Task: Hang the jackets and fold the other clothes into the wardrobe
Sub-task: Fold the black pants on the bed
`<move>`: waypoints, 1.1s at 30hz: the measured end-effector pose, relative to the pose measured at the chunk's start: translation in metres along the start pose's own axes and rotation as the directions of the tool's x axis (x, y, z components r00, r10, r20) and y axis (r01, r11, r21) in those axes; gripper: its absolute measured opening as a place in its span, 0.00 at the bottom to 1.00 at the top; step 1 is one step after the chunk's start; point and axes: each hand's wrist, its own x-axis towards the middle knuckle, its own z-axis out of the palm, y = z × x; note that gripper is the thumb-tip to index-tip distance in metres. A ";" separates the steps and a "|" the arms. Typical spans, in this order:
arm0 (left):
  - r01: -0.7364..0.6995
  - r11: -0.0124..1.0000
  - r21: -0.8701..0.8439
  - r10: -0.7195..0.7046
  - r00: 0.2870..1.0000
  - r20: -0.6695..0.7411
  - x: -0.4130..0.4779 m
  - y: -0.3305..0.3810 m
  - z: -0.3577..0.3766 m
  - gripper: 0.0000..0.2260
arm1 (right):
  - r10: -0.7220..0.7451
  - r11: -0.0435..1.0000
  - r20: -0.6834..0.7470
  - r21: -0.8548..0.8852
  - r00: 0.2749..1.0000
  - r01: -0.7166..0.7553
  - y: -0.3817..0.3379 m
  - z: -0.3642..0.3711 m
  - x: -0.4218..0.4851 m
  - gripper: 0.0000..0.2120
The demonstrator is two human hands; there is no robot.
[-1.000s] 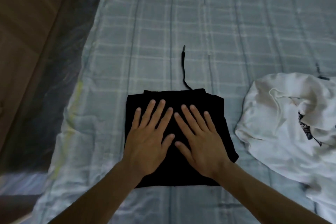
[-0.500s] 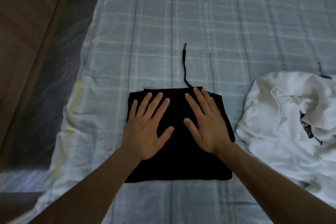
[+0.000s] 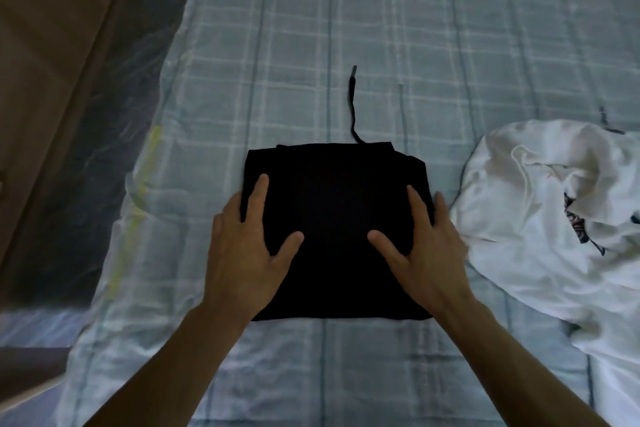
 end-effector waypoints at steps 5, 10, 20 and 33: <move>0.064 0.994 -0.084 -0.059 0.997 0.059 0.008 0.024 0.007 0.47 | -0.023 0.980 0.033 0.197 0.999 0.016 -0.022 0.001 0.008 0.51; 0.121 0.991 -0.063 -0.115 0.988 0.099 0.012 0.025 0.008 0.47 | -0.042 0.958 0.106 0.287 0.993 0.010 -0.021 -0.002 0.018 0.51; 0.170 0.931 -0.323 -0.144 0.984 0.103 0.012 0.016 0.015 0.41 | -0.137 0.871 0.111 0.486 0.984 0.067 -0.006 0.006 0.022 0.45; 0.158 0.900 -0.406 -0.215 0.972 -0.099 -0.127 0.026 -0.080 0.39 | -0.398 0.827 0.042 0.448 0.917 0.338 -0.069 -0.047 -0.103 0.43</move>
